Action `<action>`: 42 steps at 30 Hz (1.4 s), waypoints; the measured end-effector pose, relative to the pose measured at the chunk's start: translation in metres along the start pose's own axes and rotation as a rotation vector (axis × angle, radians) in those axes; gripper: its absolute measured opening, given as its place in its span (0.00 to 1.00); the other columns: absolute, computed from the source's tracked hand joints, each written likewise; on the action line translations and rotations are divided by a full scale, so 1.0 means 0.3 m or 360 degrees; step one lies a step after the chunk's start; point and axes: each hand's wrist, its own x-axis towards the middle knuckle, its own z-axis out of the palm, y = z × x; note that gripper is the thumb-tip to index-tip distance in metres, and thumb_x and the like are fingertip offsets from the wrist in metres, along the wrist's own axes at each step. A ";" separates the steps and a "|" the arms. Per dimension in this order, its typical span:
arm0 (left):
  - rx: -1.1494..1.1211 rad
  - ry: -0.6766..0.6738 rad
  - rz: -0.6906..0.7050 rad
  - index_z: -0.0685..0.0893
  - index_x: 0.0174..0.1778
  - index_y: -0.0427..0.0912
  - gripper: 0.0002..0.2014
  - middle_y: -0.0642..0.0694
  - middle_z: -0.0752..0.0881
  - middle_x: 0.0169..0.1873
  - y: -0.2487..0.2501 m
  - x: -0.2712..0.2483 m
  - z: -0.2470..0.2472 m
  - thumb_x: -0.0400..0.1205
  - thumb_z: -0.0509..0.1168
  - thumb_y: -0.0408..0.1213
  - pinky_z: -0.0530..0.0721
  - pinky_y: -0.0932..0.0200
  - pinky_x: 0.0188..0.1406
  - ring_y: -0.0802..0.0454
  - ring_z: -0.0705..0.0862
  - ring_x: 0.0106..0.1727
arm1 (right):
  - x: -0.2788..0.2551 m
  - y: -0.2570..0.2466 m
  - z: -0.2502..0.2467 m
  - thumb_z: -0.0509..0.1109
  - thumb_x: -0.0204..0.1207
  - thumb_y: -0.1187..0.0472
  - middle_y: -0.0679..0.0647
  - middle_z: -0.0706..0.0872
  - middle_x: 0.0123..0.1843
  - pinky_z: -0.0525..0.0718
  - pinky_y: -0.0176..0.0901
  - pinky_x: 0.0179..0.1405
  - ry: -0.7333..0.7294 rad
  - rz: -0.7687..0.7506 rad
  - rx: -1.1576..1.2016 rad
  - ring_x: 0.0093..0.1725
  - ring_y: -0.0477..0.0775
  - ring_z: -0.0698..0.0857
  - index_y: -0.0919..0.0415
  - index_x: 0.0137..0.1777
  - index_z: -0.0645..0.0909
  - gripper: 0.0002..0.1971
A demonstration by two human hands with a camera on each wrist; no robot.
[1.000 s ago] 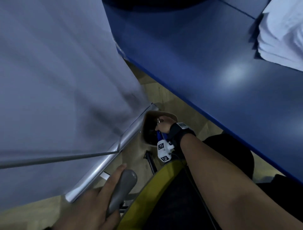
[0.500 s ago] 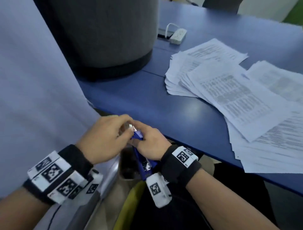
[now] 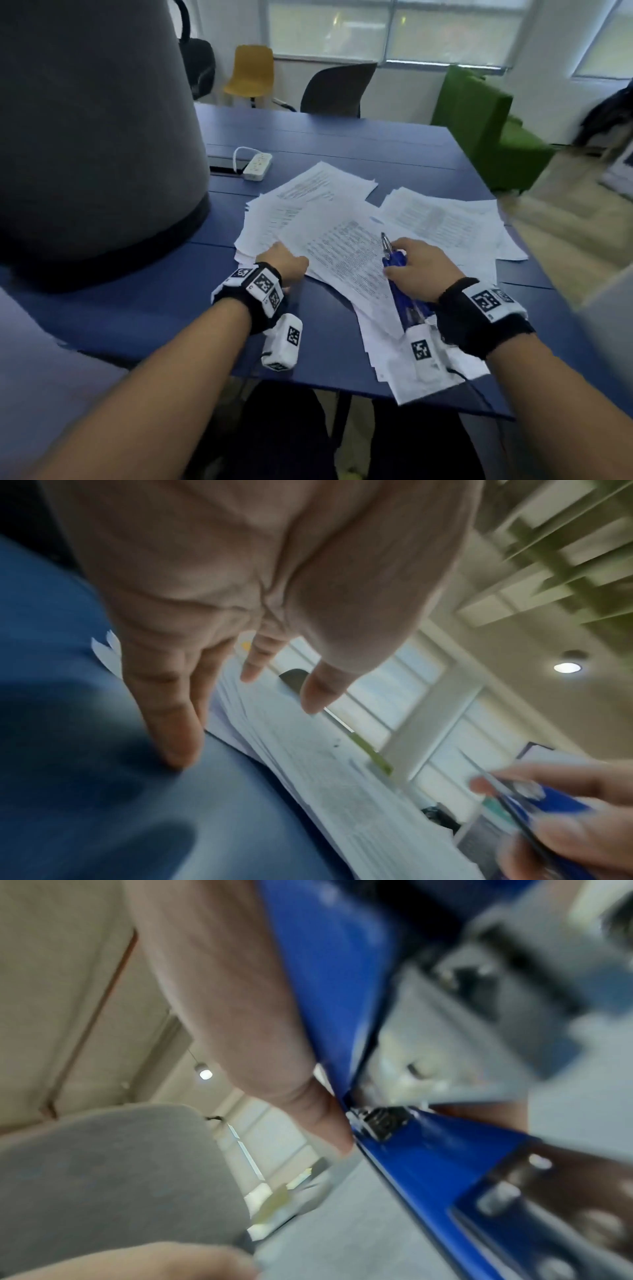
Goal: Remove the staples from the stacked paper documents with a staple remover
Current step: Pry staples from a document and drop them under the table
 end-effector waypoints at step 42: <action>-0.0767 0.0474 0.1349 0.86 0.42 0.58 0.16 0.37 0.90 0.47 0.227 -0.101 -0.467 0.71 0.85 0.35 0.91 0.51 0.42 0.47 0.90 0.45 | 0.123 -0.014 -0.318 0.85 0.56 0.34 0.53 0.72 0.82 0.73 0.58 0.78 0.0496 -0.0268 0.0428 0.79 0.55 0.73 0.51 0.88 0.55 0.63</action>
